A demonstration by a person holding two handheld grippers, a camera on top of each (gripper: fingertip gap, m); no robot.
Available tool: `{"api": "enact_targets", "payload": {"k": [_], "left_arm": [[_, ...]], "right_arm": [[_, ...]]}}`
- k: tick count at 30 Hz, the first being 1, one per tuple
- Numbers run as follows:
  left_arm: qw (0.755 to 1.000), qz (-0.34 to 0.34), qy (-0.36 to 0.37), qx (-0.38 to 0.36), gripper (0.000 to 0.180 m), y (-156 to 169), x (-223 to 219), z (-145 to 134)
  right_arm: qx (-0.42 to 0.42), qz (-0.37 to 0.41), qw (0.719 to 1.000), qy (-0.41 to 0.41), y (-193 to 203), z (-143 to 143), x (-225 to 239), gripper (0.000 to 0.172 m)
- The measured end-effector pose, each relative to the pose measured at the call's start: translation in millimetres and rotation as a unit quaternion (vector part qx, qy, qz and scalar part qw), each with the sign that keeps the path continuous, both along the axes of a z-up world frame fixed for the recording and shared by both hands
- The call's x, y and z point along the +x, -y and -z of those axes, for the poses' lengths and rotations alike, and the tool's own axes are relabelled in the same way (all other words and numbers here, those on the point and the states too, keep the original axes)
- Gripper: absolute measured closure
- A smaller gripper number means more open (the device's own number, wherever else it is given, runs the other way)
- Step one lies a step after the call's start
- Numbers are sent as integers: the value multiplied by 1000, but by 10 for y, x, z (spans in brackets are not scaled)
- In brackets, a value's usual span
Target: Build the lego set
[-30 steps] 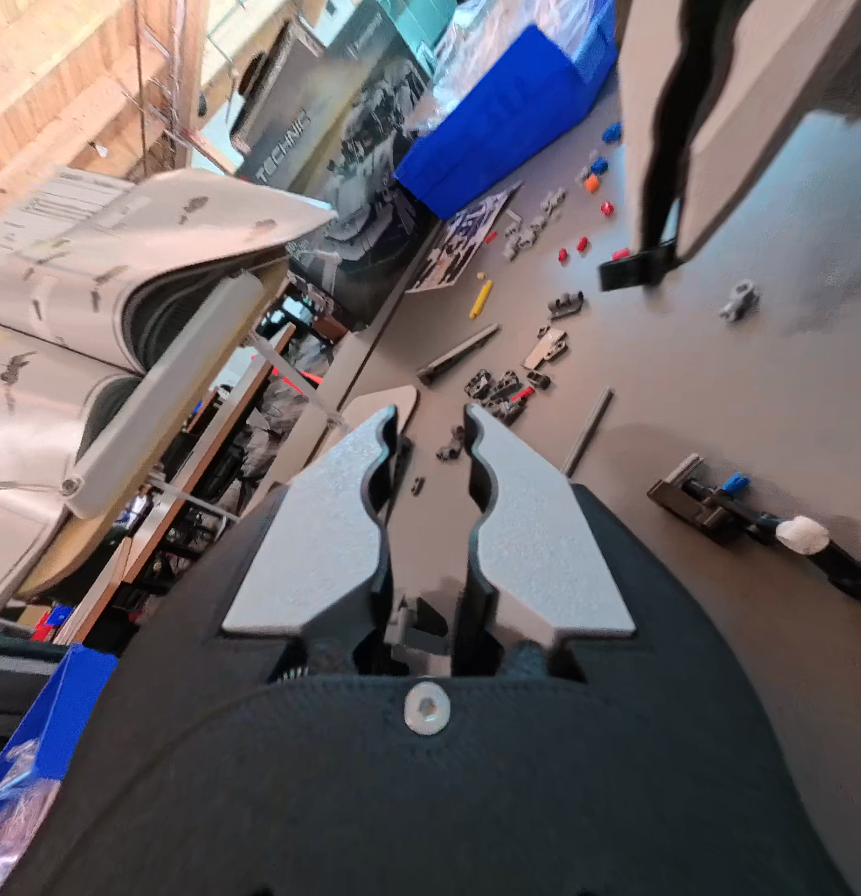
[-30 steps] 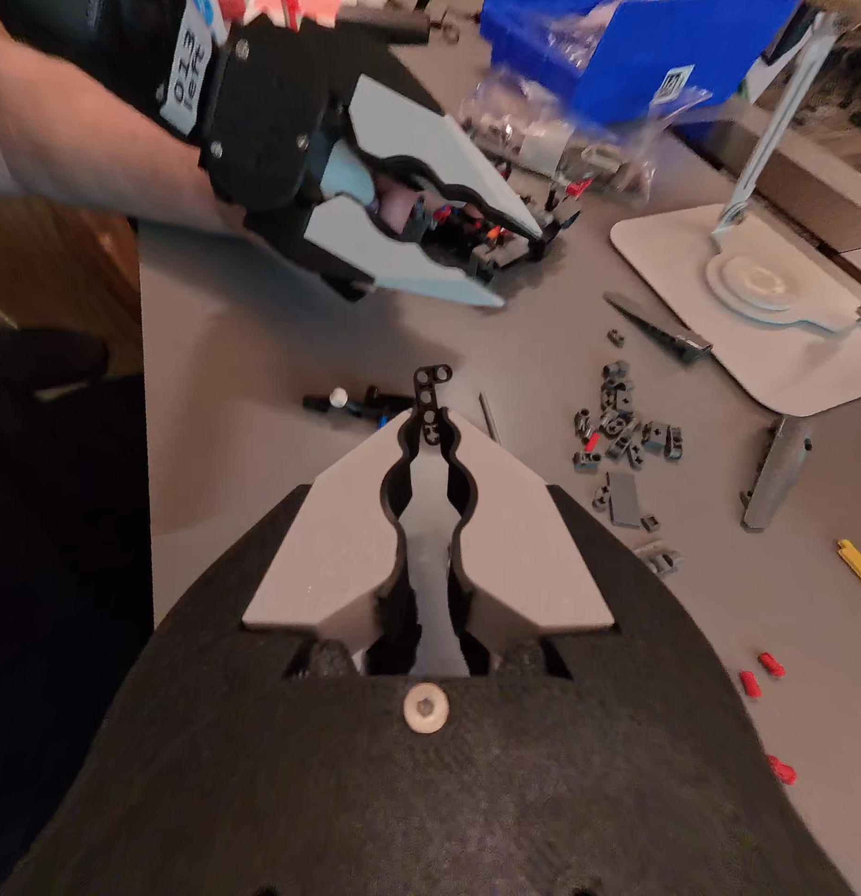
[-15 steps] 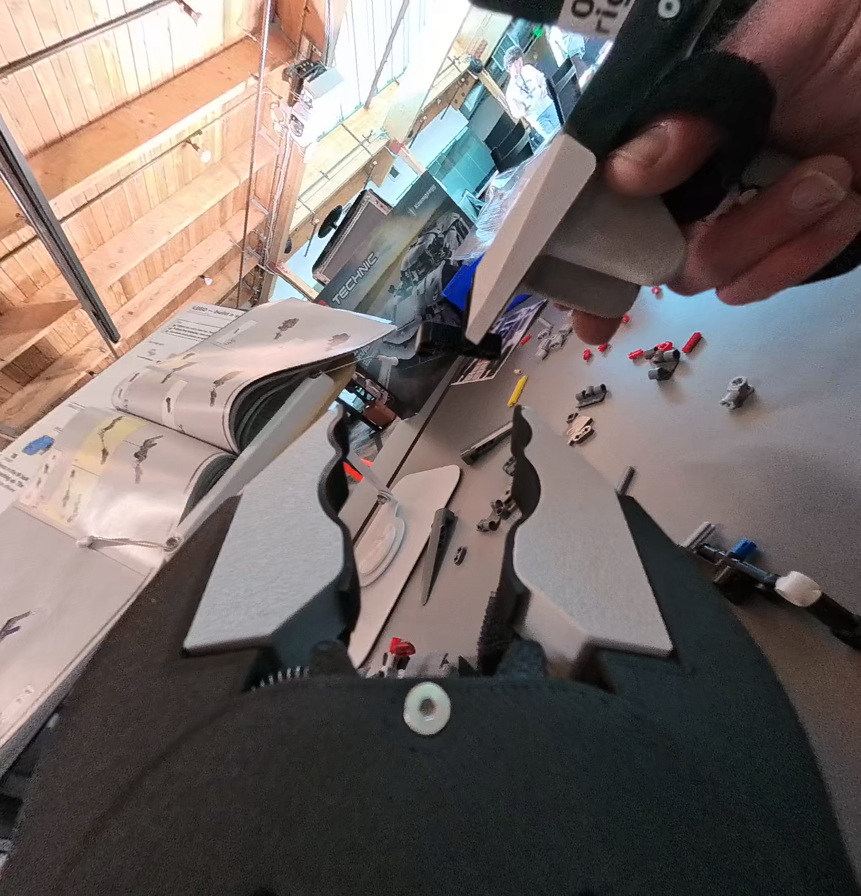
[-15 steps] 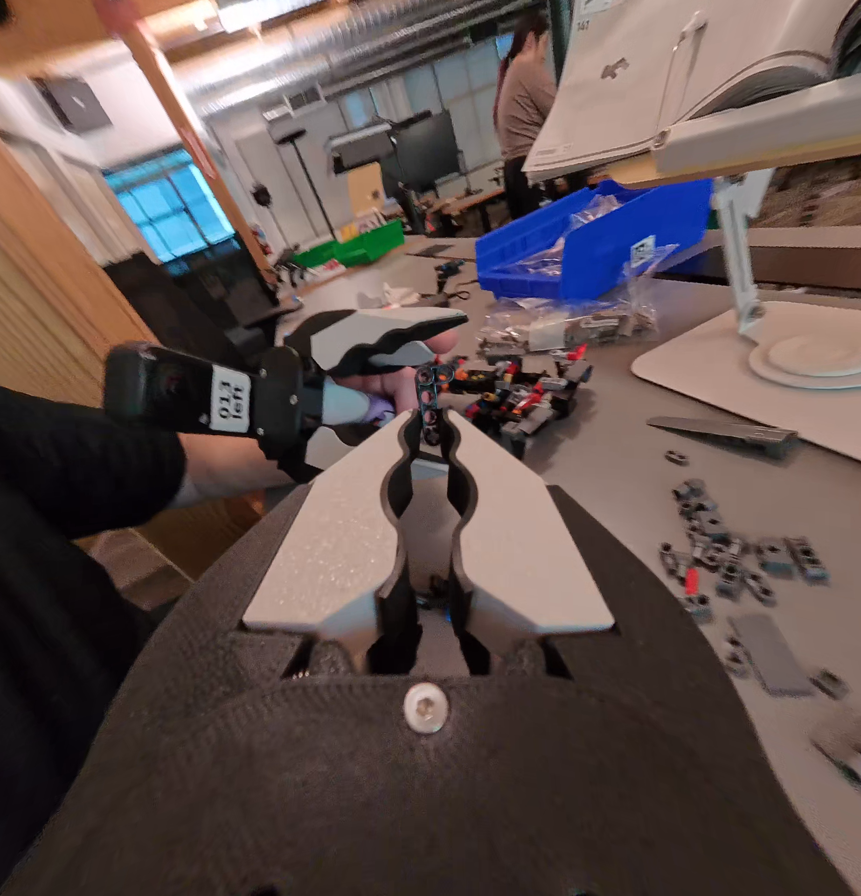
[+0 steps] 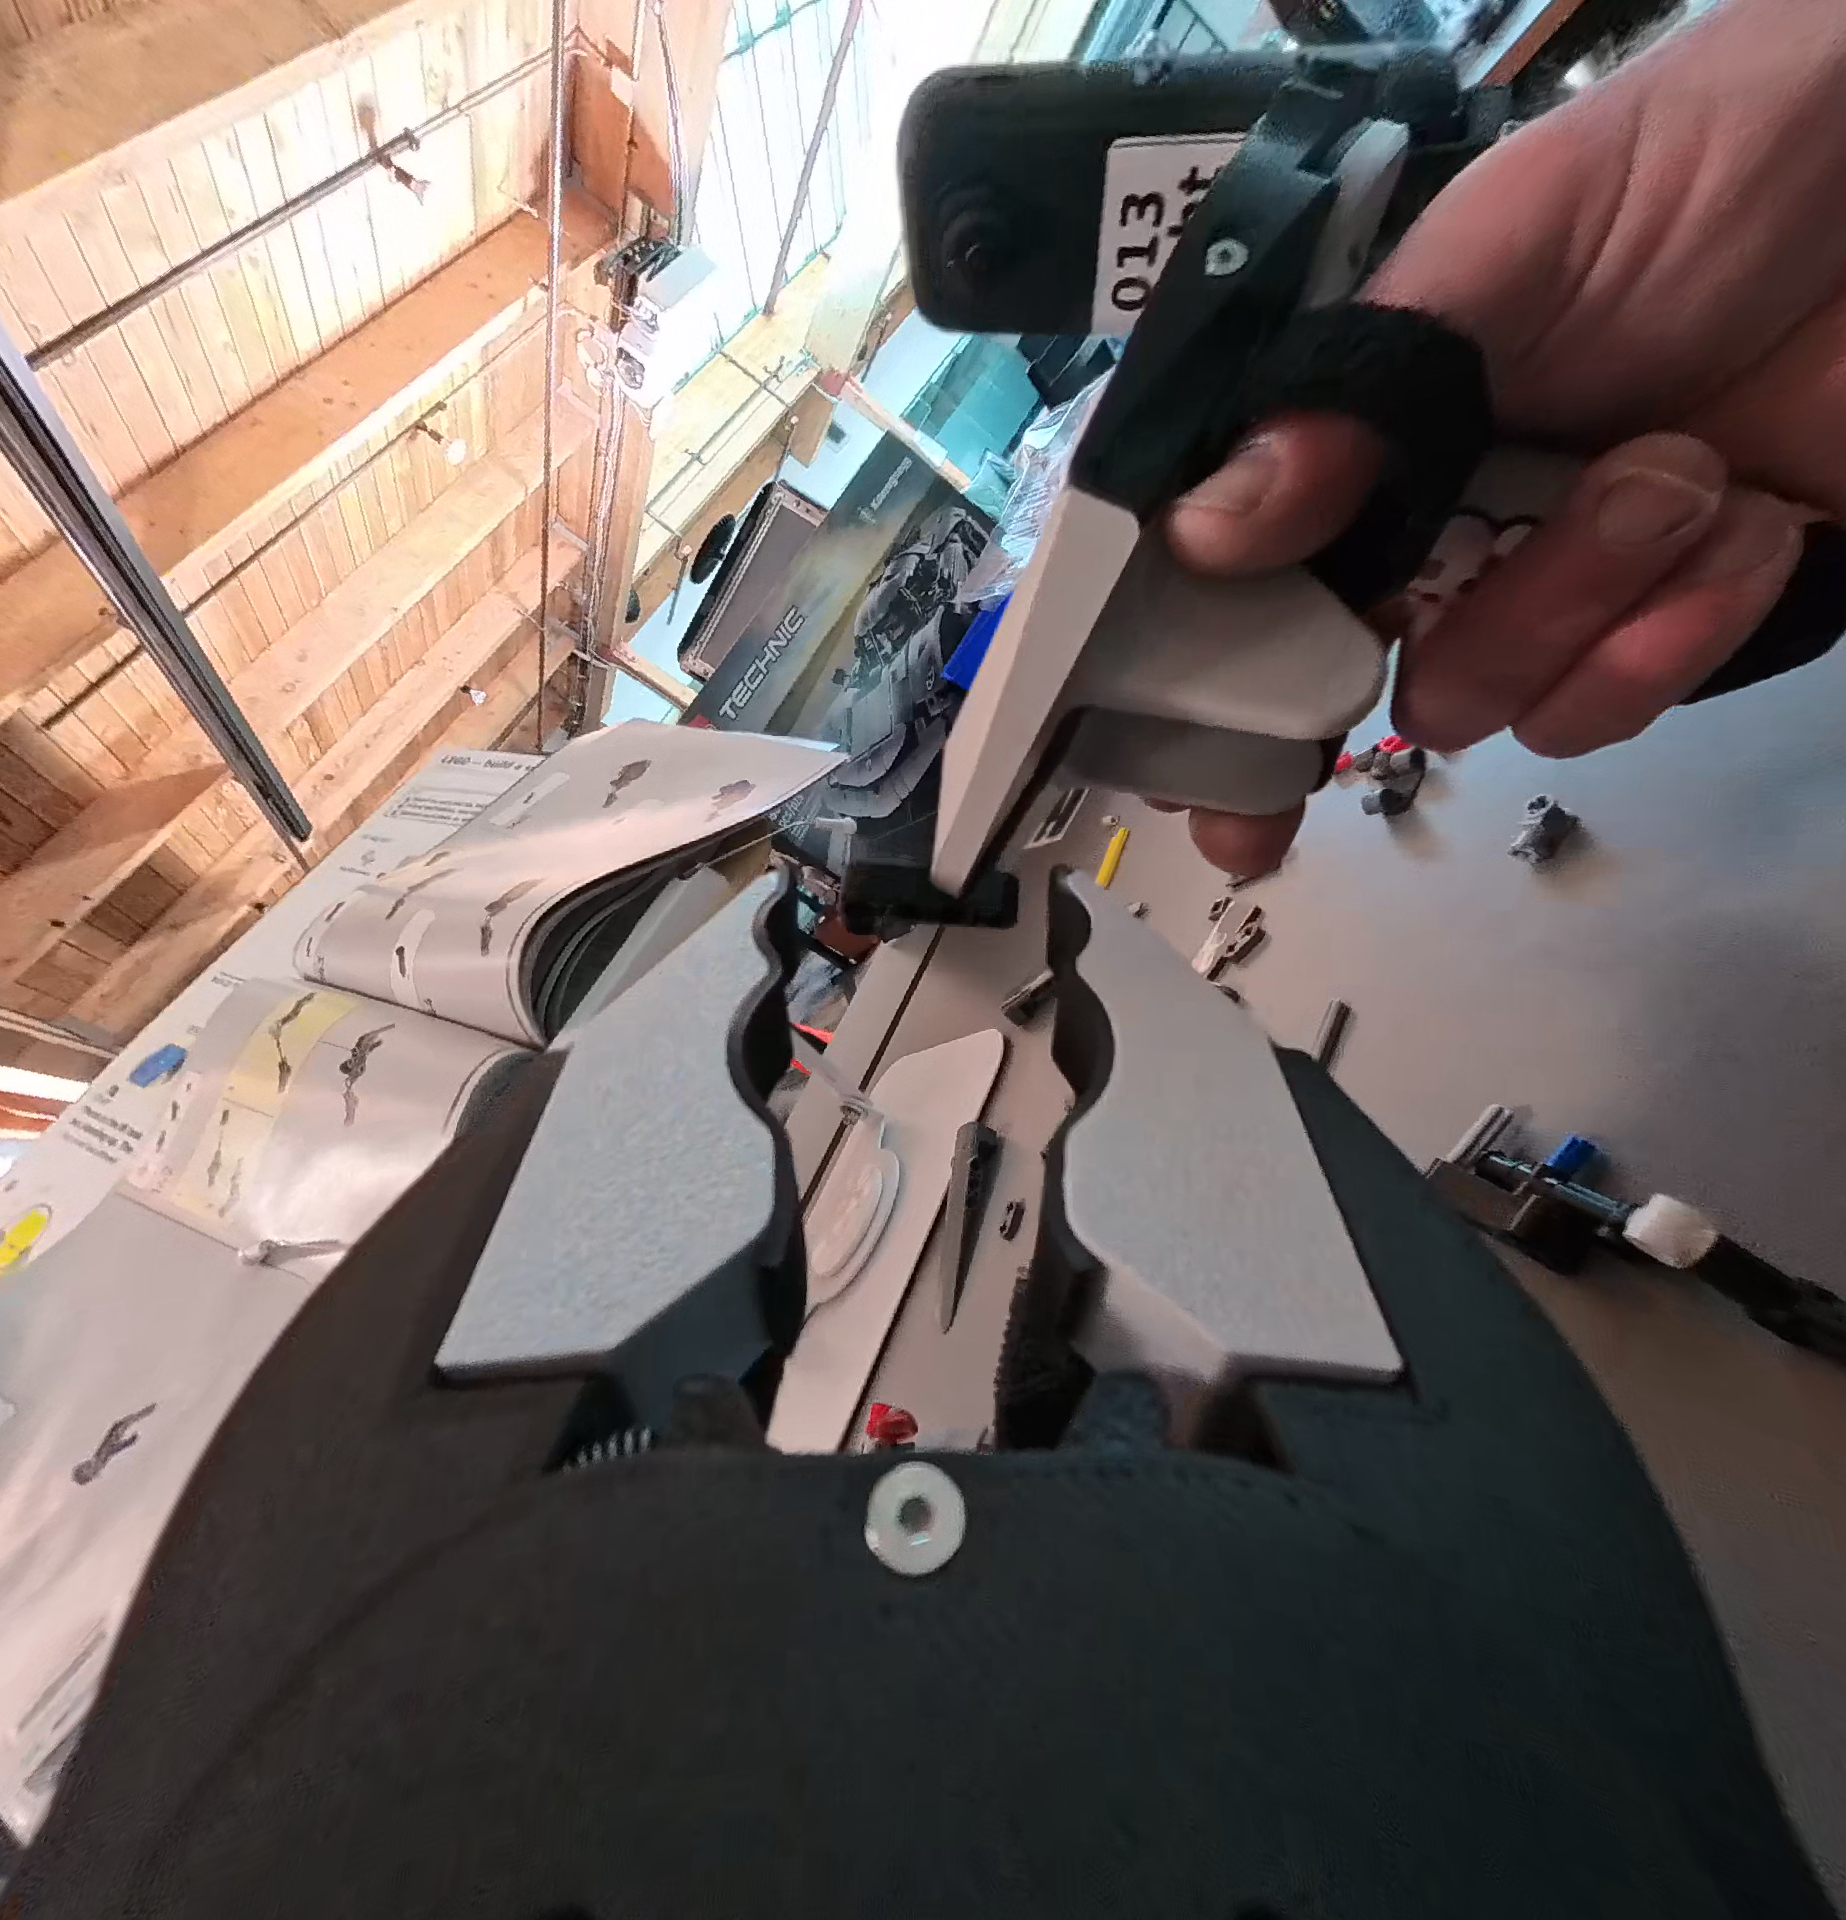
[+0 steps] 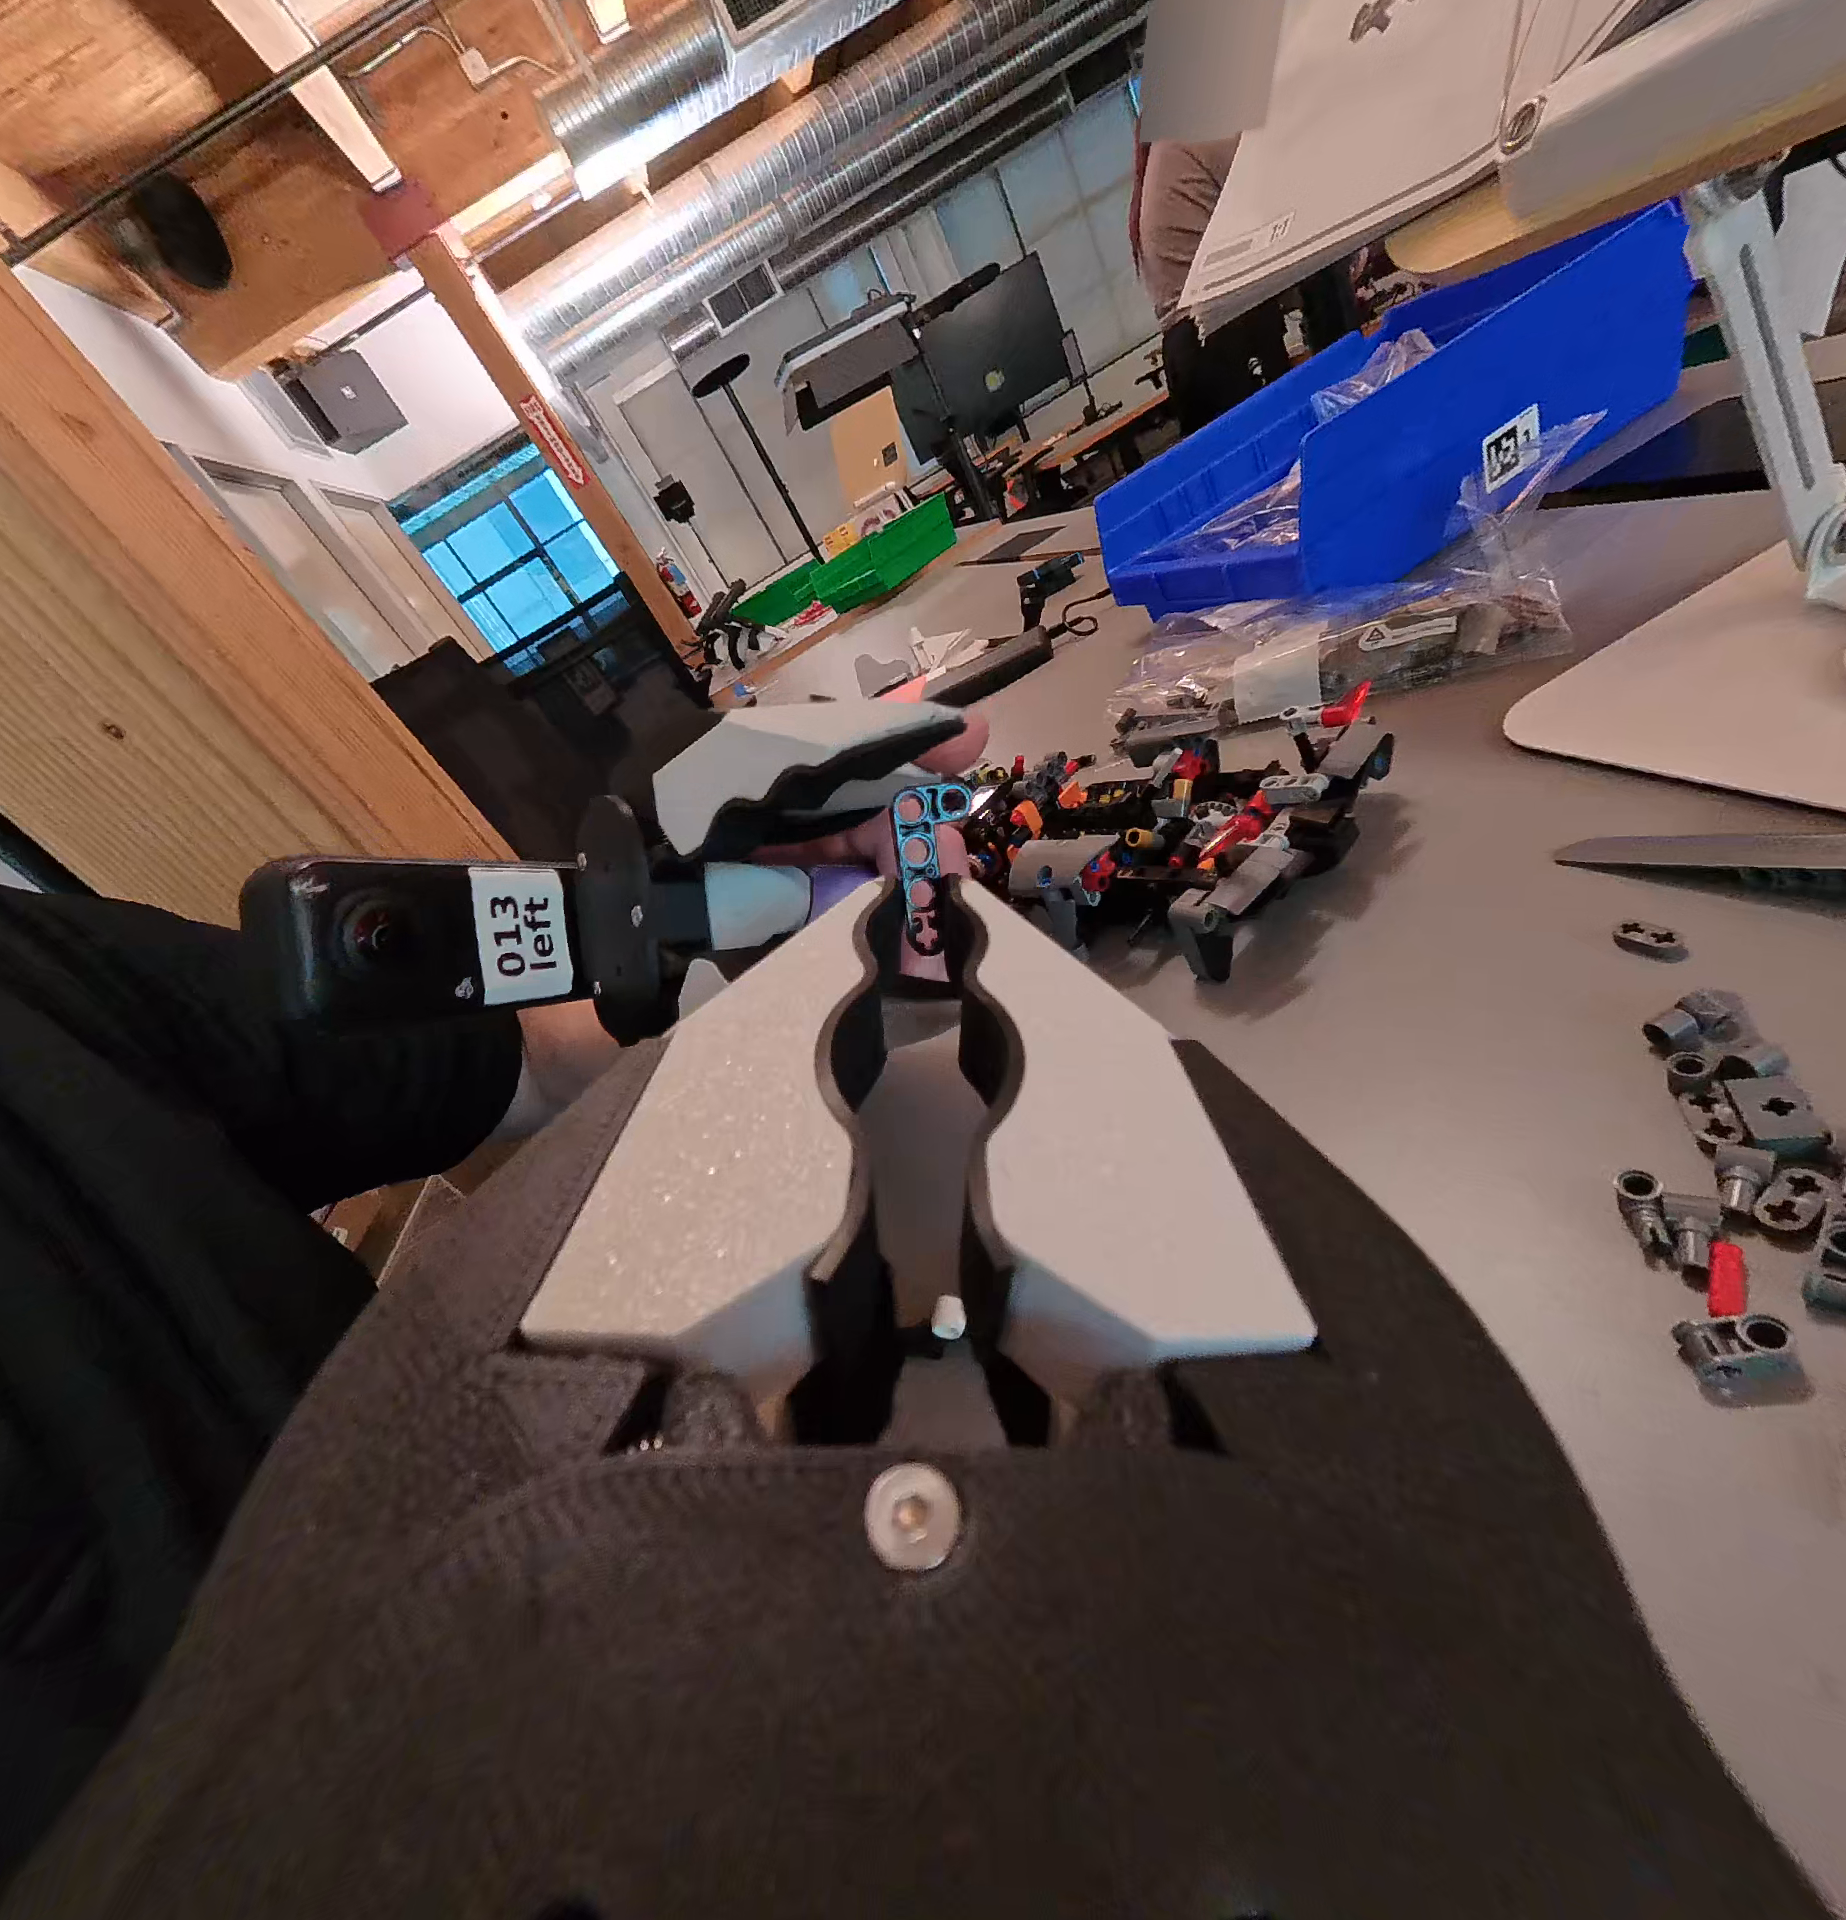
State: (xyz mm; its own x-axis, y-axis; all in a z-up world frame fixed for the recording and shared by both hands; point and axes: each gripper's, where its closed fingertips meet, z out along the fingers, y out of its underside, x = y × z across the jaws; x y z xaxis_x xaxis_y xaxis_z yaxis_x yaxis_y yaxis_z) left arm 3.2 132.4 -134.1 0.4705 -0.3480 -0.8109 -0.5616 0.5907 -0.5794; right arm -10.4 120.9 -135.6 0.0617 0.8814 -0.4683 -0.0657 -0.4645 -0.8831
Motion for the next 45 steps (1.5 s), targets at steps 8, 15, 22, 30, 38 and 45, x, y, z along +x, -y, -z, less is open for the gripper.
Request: {"api": "enact_targets", "payload": {"k": [8, 15, 22, 30, 38, 45], "left_arm": [[1000, -11, -14, 11, 149, 12, 4, 7], [999, -24, -23, 10, 149, -9, -8, 19], [999, -24, -20, 5, 149, -12, -20, 16], [1000, -15, -11, -4, 148, 3, -2, 18], [1000, -7, -15, -19, 142, 15, 15, 47], [999, -14, -18, -26, 144, -27, -3, 86]], "right_arm": [[-12, 0, 1000, -5, 14, 22, -41, 167], [13, 27, 999, 17, -8, 38, -52, 167], [31, 40, 998, 30, -15, 39, -69, 166], [26, 33, 999, 25, 0, 37, -55, 167], [25, 58, 998, 21, -47, -13, 130, 167], [18, 82, 996, -12, -58, -95, 320, 167]]}}
